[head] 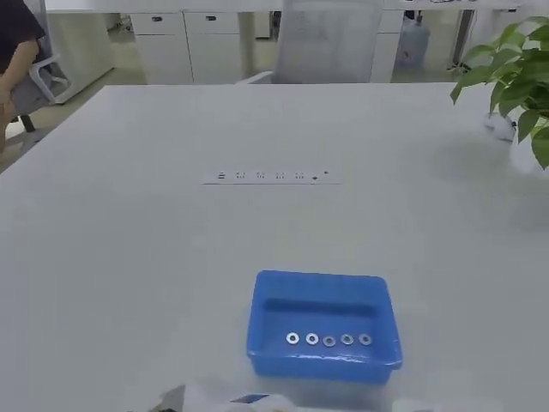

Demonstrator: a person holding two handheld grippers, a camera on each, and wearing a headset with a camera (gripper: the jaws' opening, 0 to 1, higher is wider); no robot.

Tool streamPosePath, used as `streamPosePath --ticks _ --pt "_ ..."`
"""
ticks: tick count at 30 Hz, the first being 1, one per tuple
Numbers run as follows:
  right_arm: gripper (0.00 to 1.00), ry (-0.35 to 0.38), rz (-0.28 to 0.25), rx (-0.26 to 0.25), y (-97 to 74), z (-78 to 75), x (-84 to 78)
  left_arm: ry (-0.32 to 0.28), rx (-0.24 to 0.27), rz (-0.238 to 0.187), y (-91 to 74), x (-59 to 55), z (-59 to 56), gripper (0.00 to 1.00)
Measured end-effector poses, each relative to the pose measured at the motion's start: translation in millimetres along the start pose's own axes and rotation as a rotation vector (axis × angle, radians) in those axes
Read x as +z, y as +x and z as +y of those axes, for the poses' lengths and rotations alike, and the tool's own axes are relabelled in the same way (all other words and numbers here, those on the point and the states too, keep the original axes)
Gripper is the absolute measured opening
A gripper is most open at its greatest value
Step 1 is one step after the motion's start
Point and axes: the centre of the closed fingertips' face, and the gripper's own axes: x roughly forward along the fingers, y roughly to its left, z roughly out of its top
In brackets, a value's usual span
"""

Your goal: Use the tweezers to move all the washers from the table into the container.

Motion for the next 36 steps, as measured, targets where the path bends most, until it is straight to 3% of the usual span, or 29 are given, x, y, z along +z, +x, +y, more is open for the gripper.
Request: streamPosePath --ticks 3,5,6,9,11,14,19,23,25,30,34,36 --pt "0.14 -0.024 0.007 -0.033 -10.7 -3.5 -1.3 0.004 -0.006 -0.001 0.4 1.1 -0.3 0.0" --pt "0.18 0.009 -0.023 -0.082 -26.1 -11.0 1.5 0.008 -0.007 0.004 0.6 1.0 -0.1 0.0" --pt "0.2 0.036 -0.058 -0.116 -38.1 -15.3 4.2 0.008 -0.006 0.006 0.9 0.7 0.2 0.0" --pt "0.29 0.066 -0.091 -0.212 -69.3 -25.5 2.3 -0.003 -0.003 0.015 2.2 -0.3 -0.5 0.0" --pt "0.34 0.073 -0.11 -0.296 -99.4 -32.6 -1.9 0.0 0.005 0.022 3.4 -1.0 -3.0 0.0" --pt "0.38 0.113 -0.185 -0.427 -146.2 -45.1 -4.9 -0.01 0.029 0.021 5.4 -1.0 -2.1 0.0" --pt "0.46 0.179 -0.303 -0.547 -189.1 -56.2 -10.4 -0.091 0.074 -0.008 2.4 1.8 -0.2 0.01" --pt "0.53 0.242 -0.465 -0.6 -210.0 -63.1 -6.0 -0.226 0.161 -0.108 -14.6 7.0 6.3 0.08" --pt "0.53 0.276 -0.5 -0.59 -211.8 -64.5 -6.4 -0.306 0.209 -0.172 -26.6 8.5 10.7 0.13" --pt "0.57 0.26 -0.504 -0.592 -210.5 -64.2 -0.4 -0.492 0.332 -0.338 -60.9 9.0 23.2 0.32" --pt "0.64 0.243 -0.486 -0.593 -204.8 -59.9 5.2 -0.55 0.418 -0.485 -90.3 17.3 33.1 0.44" --pt "0.74 0.262 -0.484 -0.597 -201.5 -59.1 6.8 -0.568 0.459 -0.539 -101.9 19.3 36.0 0.5"
